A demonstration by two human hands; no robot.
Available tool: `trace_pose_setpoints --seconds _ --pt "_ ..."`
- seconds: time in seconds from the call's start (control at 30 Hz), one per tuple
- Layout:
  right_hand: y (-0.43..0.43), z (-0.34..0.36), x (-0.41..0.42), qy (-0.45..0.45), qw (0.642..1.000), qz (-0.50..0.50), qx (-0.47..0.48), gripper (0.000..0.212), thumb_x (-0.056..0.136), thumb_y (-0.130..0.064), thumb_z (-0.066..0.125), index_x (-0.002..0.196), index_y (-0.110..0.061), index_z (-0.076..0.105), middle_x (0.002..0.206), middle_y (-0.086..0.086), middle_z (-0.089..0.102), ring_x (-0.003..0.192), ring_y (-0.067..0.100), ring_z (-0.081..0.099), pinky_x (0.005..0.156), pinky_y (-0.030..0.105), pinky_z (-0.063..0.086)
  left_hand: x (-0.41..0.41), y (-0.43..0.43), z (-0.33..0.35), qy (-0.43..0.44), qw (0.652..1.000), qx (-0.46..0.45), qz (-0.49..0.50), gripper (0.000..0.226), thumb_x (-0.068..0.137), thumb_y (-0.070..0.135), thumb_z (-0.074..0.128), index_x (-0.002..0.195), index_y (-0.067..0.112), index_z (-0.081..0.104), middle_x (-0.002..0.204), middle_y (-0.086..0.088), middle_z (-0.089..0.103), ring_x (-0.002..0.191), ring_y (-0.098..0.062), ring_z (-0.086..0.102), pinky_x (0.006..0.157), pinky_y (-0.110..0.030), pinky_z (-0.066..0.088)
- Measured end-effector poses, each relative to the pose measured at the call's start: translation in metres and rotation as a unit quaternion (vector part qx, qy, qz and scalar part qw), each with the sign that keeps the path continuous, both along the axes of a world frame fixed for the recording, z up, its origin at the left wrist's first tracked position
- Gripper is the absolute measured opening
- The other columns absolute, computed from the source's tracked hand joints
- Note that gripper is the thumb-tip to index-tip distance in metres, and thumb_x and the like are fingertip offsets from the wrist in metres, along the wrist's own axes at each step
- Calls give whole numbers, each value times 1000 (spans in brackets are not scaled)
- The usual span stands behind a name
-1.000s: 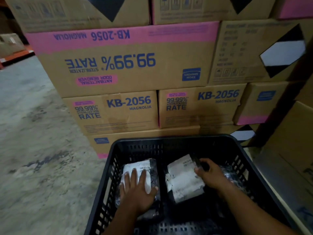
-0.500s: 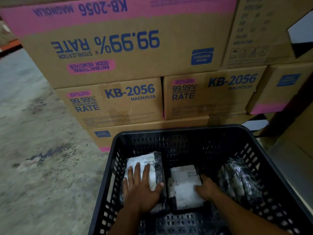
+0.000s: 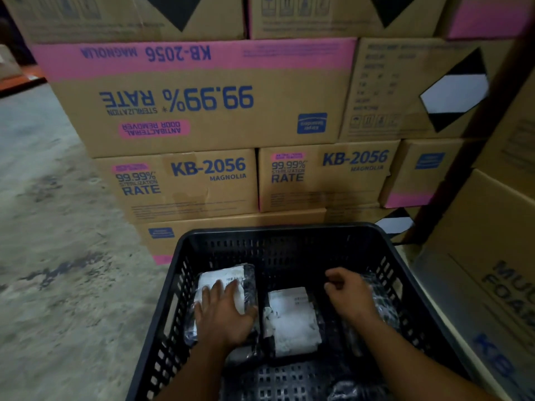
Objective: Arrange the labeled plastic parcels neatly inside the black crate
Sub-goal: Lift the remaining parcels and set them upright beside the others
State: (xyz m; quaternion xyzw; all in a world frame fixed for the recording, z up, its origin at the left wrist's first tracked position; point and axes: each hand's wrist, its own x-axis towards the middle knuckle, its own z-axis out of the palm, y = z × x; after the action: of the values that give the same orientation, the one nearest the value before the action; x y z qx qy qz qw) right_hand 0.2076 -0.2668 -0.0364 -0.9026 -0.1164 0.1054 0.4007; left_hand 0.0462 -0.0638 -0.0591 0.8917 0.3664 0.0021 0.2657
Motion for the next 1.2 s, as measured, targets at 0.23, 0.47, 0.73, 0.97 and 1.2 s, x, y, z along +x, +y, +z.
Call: trace_pose_setpoints --seconds 0.23,0.47,0.73,0.97,1.2 --pt "-32 16 -1 -79 981 -117 -132 34 88 -23 62 121 -18 64 123 11 65 112 32 59 87 39 53 7 -12 23 -40 999 -13 34 75 86 55 57 153 28 37 154 -6 48 146 -31 36 116 -50 34" --pt "-26 2 -10 -6 969 -100 -226 60 79 -39 69 134 -36 46 135 9 55 120 36 49 99 41 45 4 -17 28 -36 999 -29 23 77 87 54 58 155 29 32 154 -7 46 145 -31 35 114 -50 36" --pt "-19 -5 -14 5 988 -59 -139 57 79 -43 63 133 -43 45 122 5 65 106 33 63 86 41 53 4 -16 31 -39 999 -30 21 78 85 54 58 155 30 31 154 -6 45 145 -30 37 115 -49 37" --pt "6 57 13 -15 999 13 -51 62 63 -38 77 123 -36 60 113 -2 70 101 24 66 81 35 54 34 -15 51 -225 940 -224 129 62 89 42 69 144 23 48 120 -5 68 101 -25 69 87 -40 57" --pt "41 93 -4 -42 973 215 66 58 50 -17 87 104 -34 73 97 -14 75 90 0 69 76 18 53 44 -7 85 -175 695 -673 183 75 75 78 63 109 12 69 104 -30 76 92 -45 76 70 -51 64"
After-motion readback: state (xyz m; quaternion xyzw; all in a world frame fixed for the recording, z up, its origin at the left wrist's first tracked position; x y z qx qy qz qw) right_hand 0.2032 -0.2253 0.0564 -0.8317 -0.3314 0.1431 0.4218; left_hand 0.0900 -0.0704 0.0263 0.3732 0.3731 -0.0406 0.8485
